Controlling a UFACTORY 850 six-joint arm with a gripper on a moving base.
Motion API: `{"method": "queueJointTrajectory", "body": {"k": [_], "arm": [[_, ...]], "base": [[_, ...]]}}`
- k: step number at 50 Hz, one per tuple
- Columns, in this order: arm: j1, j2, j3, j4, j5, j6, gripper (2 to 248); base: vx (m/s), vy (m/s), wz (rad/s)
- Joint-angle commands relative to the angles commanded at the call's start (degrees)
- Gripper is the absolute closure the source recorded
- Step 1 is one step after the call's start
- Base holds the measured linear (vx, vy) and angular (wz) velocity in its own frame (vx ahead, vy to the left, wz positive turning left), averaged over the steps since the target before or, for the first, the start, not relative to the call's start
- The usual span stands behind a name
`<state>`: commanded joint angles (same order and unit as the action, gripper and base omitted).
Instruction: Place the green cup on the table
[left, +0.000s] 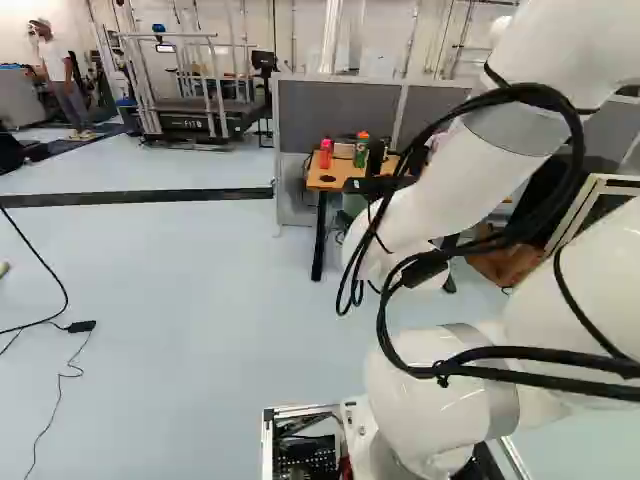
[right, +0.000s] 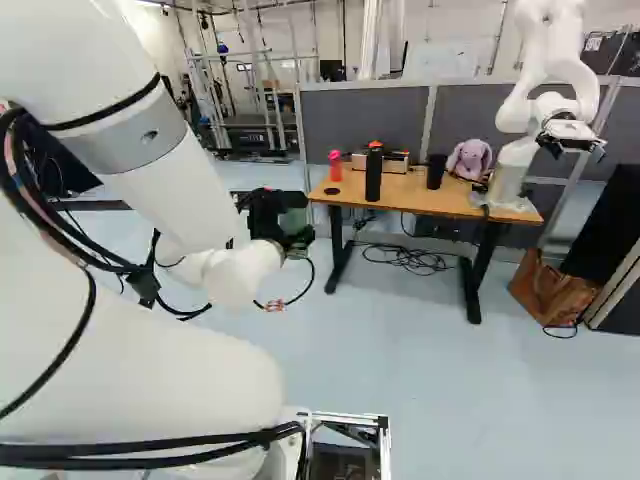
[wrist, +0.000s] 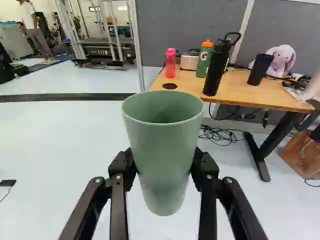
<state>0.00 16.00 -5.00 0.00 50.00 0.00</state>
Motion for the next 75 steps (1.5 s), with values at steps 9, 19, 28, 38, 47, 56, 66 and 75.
{"method": "queueJointTrajectory", "body": {"k": [9, 19, 28, 38, 47, 56, 66, 75], "arm": [[0.0, 0.0, 0.0, 0.0, 0.0, 0.0, 125], [0.0, 0.0, 0.0, 0.0, 0.0, 0.0, 125], [0.0, 0.0, 0.0, 0.0, 0.0, 0.0, 125], [0.0, 0.0, 0.0, 0.0, 0.0, 0.0, 125], [0.0, 0.0, 0.0, 0.0, 0.0, 0.0, 125], [0.0, 0.0, 0.0, 0.0, 0.0, 0.0, 125], [0.0, 0.0, 0.0, 0.0, 0.0, 0.0, 125], [0.0, 0.0, 0.0, 0.0, 0.0, 0.0, 125]], "base": [[0.000, 0.000, 0.000], [0.000, 0.000, 0.000], [0.000, 0.000, 0.000], [0.074, -0.002, -0.008], [0.277, 0.032, -0.022], [0.340, 0.046, -0.024], [0.371, 0.050, -0.022], [0.385, 0.053, -0.020]]}}
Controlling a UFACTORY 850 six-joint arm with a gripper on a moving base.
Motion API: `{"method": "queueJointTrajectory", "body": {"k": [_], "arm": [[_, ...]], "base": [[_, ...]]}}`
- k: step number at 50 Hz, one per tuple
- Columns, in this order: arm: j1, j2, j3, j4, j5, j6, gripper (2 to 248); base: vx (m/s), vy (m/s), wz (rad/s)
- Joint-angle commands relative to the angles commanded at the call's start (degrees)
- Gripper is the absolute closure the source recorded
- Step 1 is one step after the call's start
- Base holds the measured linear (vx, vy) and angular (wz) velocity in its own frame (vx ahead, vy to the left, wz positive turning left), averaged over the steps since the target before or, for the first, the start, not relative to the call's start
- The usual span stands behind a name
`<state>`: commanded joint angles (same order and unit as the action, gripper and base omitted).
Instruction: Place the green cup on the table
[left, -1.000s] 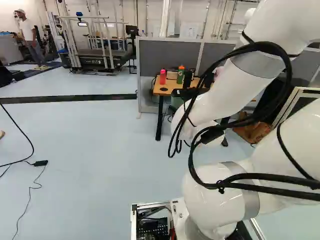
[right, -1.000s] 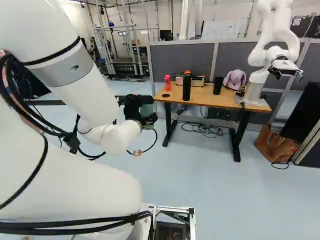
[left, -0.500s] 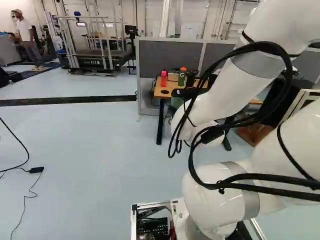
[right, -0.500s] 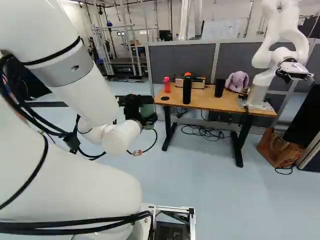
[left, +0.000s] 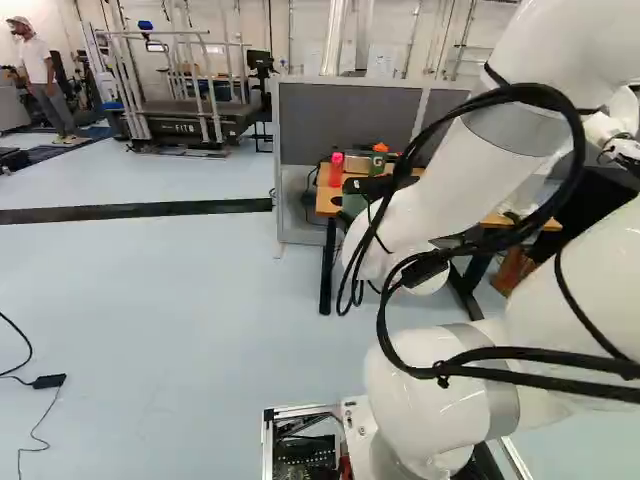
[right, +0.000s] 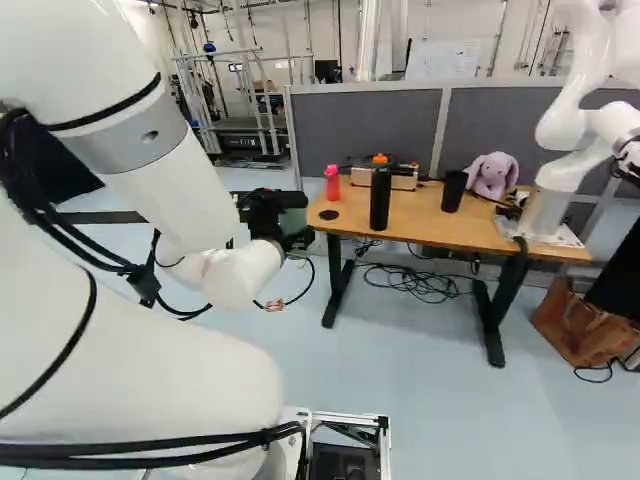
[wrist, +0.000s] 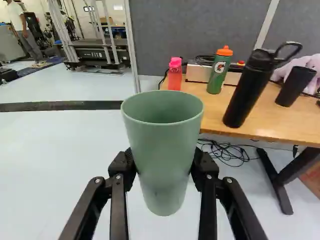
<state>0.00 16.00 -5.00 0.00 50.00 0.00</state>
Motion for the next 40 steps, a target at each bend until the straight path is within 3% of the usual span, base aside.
{"method": "queueJointTrajectory", "body": {"k": [16, 40], "arm": [[0.0, -0.4, -0.3, 0.0, 0.0, 0.0, 125], [-0.8, -6.7, -5.8, 0.7, 0.0, 0.0, 125]], "base": [[0.301, 0.029, -0.013], [0.014, 0.001, -0.002]]}}
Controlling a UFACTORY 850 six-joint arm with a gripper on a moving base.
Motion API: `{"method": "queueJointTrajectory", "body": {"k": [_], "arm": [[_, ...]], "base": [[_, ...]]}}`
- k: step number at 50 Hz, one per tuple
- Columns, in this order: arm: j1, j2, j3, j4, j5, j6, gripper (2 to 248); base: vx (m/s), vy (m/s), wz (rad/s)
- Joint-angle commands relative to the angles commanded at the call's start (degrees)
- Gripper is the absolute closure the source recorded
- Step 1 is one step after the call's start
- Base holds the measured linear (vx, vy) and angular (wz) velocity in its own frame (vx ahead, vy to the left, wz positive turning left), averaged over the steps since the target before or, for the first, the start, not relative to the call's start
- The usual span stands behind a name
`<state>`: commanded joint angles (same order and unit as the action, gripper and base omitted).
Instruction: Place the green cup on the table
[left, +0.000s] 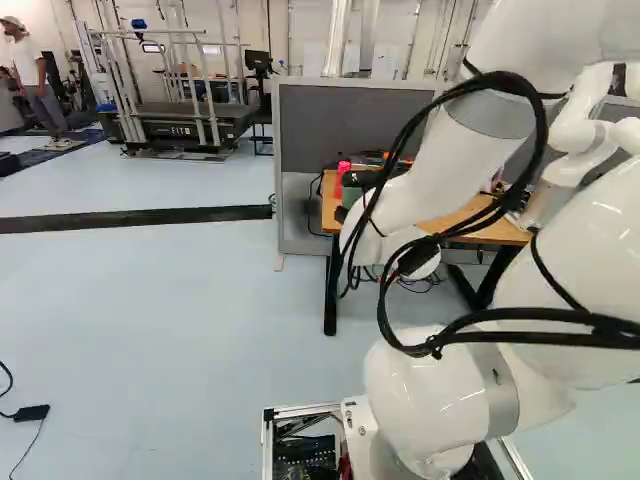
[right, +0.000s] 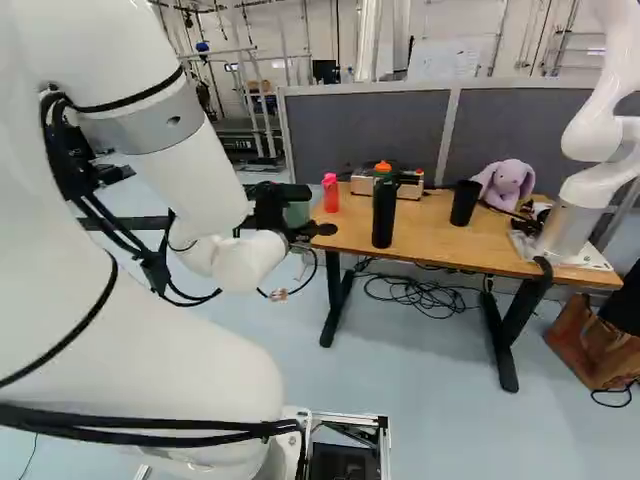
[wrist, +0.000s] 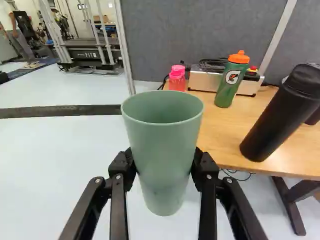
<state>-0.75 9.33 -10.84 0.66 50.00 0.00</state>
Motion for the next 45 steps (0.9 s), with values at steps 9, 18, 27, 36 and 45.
{"method": "queueJointTrajectory", "body": {"k": [9, 18, 27, 36, 45], "arm": [[-0.5, -3.0, -2.8, 1.4, 0.1, 0.0, 125], [-1.0, -6.0, -5.6, 2.9, 0.5, 0.0, 125], [-1.5, -8.8, -8.5, 4.5, 1.0, 0.0, 125], [-1.9, -11.6, -11.3, 6.1, 1.7, 0.0, 125], [-2.3, -14.3, -14.1, 7.7, 2.6, 0.0, 125]], "base": [[0.000, 0.000, 0.000], [0.000, 0.000, 0.000], [0.000, 0.000, 0.000], [0.000, 0.000, 0.000], [0.000, 0.000, 0.000]]}}
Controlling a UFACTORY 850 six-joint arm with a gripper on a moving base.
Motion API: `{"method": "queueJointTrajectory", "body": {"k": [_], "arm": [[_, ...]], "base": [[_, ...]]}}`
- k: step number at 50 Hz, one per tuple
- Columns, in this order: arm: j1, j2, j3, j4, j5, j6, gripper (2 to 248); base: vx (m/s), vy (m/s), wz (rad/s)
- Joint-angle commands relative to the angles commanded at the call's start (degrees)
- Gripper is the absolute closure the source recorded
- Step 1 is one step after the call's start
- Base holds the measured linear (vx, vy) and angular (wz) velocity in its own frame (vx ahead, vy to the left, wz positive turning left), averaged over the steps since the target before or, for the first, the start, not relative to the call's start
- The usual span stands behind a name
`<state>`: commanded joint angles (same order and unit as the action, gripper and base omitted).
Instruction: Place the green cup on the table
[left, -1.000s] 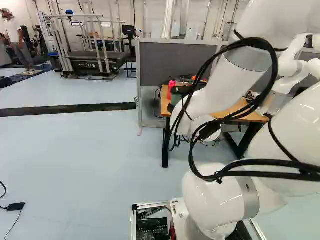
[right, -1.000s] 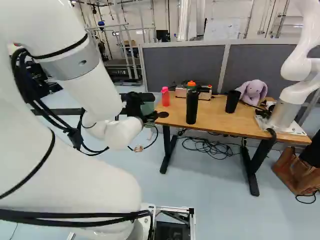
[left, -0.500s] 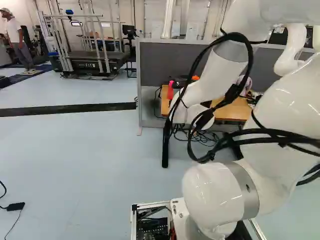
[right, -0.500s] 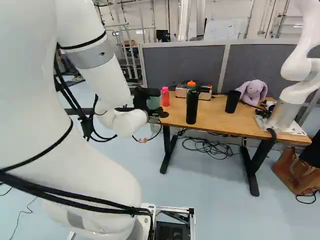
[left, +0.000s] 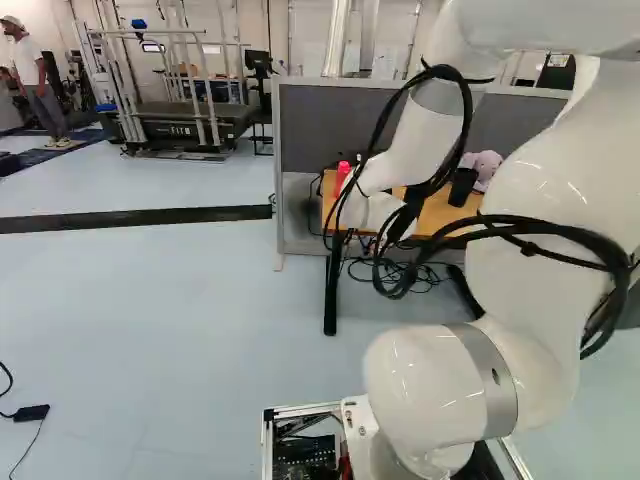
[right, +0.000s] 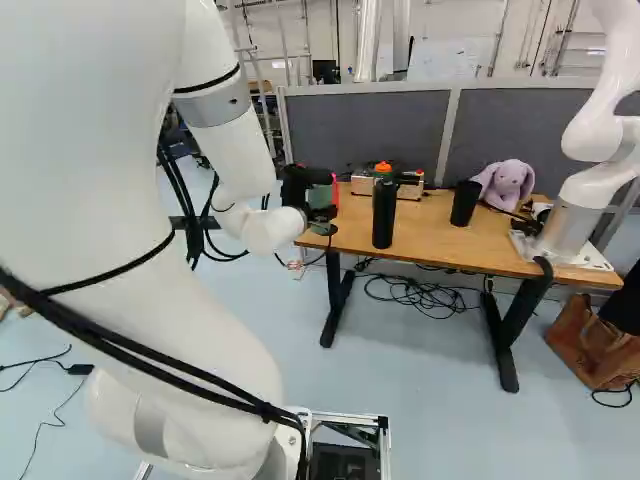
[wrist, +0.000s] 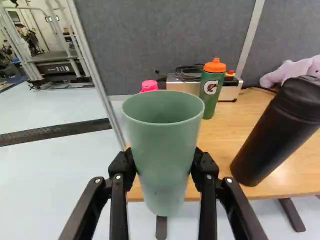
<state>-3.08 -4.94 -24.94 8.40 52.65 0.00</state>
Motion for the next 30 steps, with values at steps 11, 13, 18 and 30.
{"method": "queueJointTrajectory", "body": {"k": [11, 13, 18, 30], "arm": [[-0.7, -4.4, -3.6, 2.0, 1.3, 0.0, 125], [-0.8, -5.3, -4.3, 2.3, 1.5, 0.0, 125], [-1.2, -7.4, -5.9, 3.2, 2.1, 0.0, 125], [-2.0, -12.4, -10.0, 5.4, 4.2, 0.0, 125]], "base": [[0.000, 0.000, 0.000], [0.000, 0.000, 0.000], [0.000, 0.000, 0.000], [0.000, 0.000, 0.000]]}}
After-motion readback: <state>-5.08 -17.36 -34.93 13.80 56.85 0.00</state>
